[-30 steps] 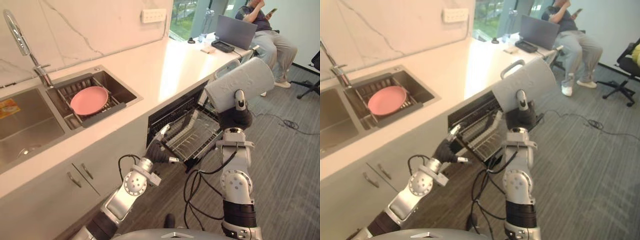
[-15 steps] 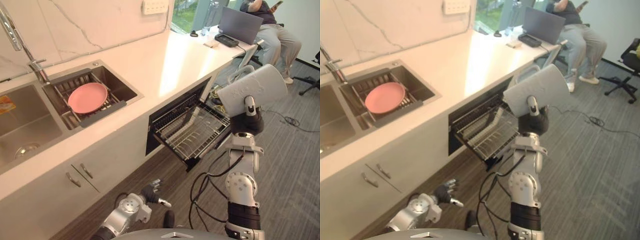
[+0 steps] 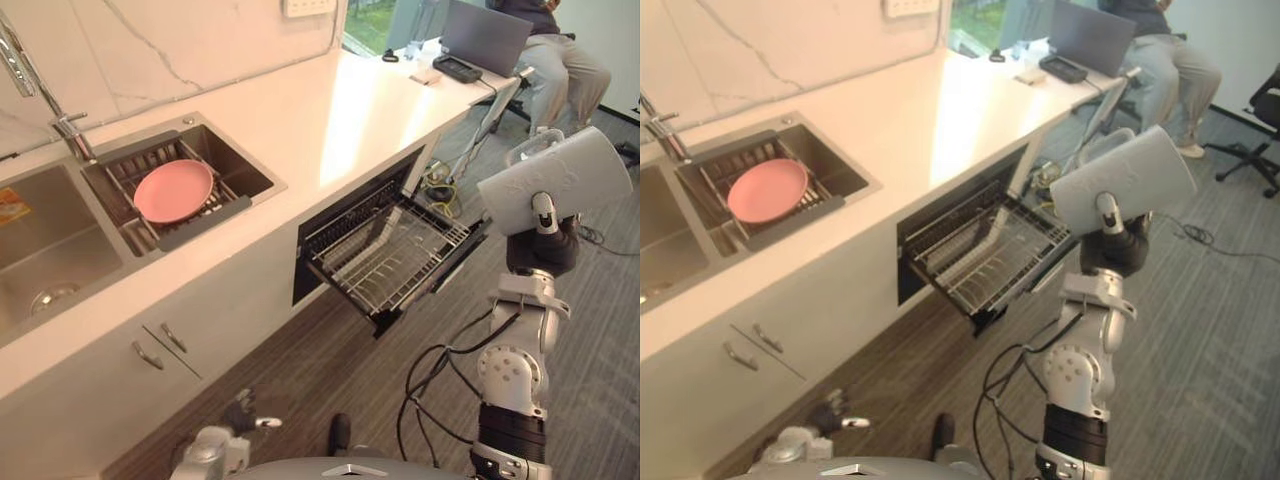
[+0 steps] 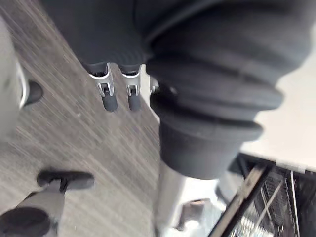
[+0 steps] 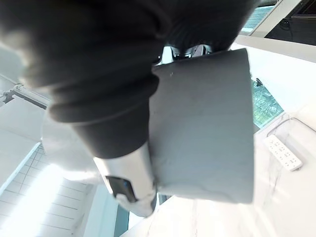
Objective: Walk over to the sink, pick up the cup, carry it to the dishwasher, place the cup inside the dishwasher, then close the dishwasher door
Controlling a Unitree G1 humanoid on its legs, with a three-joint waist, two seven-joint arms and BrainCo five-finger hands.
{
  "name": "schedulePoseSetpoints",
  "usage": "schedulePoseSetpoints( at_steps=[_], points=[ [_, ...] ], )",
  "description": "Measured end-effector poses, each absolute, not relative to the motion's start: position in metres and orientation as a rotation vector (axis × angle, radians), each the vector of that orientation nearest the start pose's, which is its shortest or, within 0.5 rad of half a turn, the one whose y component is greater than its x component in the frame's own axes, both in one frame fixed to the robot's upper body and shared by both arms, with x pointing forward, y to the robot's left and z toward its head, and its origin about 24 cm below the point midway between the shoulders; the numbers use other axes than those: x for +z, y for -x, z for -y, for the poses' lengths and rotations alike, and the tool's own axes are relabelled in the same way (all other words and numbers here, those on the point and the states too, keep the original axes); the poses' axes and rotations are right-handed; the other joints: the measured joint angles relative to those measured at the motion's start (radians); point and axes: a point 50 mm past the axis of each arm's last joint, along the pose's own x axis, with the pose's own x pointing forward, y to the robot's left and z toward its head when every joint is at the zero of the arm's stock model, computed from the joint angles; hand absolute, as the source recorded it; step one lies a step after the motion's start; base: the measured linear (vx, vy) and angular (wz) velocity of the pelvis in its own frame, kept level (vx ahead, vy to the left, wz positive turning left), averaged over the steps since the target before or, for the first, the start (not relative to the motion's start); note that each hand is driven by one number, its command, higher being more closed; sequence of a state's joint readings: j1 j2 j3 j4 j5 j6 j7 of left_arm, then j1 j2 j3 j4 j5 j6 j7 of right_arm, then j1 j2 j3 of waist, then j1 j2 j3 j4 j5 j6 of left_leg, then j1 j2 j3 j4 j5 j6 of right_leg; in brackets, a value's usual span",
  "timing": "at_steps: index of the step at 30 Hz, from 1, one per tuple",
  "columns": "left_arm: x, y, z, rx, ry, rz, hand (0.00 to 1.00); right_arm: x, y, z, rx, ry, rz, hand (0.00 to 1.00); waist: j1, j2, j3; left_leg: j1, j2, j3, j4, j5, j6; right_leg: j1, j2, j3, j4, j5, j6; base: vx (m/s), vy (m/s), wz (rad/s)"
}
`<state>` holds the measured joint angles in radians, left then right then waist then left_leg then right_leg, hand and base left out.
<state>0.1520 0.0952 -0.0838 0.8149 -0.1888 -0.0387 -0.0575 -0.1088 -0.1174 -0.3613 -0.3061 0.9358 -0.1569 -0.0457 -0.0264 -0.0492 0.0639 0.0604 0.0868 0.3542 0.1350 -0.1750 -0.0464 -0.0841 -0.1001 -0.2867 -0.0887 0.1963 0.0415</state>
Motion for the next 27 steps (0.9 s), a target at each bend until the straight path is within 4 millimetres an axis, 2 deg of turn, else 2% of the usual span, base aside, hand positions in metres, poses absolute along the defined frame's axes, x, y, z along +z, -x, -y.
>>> schedulePoseSetpoints(
  at_steps=[3, 7, 10, 11, 17, 23, 27],
  points=[
    [-0.147, -0.106, -0.197, 0.209, 0.098, -0.932, 0.0, 0.155, -0.236, 0.253, -0.201, -0.775, 0.676, 1.0, 0.001, -0.001, 0.001, 0.014, -0.005, 0.0, -0.018, 0.008, -0.001, 0.004, 0.0, -0.001, 0.0, 0.0, 0.0, 0.0, 0.0, 0.0],
    [-0.152, -0.087, -0.21, 0.312, 0.103, -0.971, 0.0, 0.155, -0.236, 0.253, -0.197, -0.774, 0.676, 1.0, 0.002, -0.011, 0.008, 0.014, -0.005, 0.0, -0.018, 0.008, 0.0, 0.005, -0.001, -0.002, 0.0, 0.0, 0.0, 0.0, 0.0, 0.0],
    [-0.152, -0.085, -0.212, 0.35, 0.115, -0.959, 0.0, 0.155, -0.238, 0.252, -0.187, -0.773, 0.673, 1.0, 0.002, -0.012, 0.009, 0.014, -0.005, -0.002, -0.017, 0.01, 0.0, 0.006, -0.002, -0.002, 0.0, 0.0, 0.0, 0.0, -0.001, 0.01],
    [-0.153, -0.083, -0.211, 0.379, 0.135, -0.96, 0.0, 0.149, -0.244, 0.252, -0.188, -0.782, 0.632, 1.0, -0.009, -0.026, 0.013, 0.024, -0.008, -0.009, -0.035, 0.023, -0.001, 0.01, -0.002, -0.006, 0.0, -0.001, -0.001, 0.0, 0.0, 0.0],
    [-0.153, -0.083, -0.212, 0.381, 0.137, -0.96, 0.0, 0.148, -0.243, 0.252, -0.19, -0.781, 0.628, 1.0, -0.011, -0.026, 0.013, 0.024, -0.013, -0.011, -0.035, 0.023, -0.001, 0.01, -0.002, -0.002, 0.0, -0.001, -0.001, 0.0, 0.002, 0.01],
    [-0.154, -0.082, -0.213, 0.396, 0.159, -0.971, 0.0, 0.133, -0.235, 0.255, -0.225, -0.767, 0.578, 1.0, -0.024, -0.025, 0.013, -0.013, -0.042, -0.028, -0.031, 0.027, 0.017, -0.019, -0.019, 0.007, 0.002, 0.014, 0.008, -0.03, 0.023, 0.05],
    [-0.156, -0.078, -0.215, 0.419, 0.205, -0.988, 0.0, 0.121, -0.228, 0.255, -0.251, -0.763, 0.533, 1.0, -0.029, -0.024, 0.014, -0.03, -0.046, -0.03, -0.013, -0.003, 0.023, -0.024, -0.024, 0.039, 0.007, 0.007, 0.021, -0.04, 0.026, -0.06]
  ],
)
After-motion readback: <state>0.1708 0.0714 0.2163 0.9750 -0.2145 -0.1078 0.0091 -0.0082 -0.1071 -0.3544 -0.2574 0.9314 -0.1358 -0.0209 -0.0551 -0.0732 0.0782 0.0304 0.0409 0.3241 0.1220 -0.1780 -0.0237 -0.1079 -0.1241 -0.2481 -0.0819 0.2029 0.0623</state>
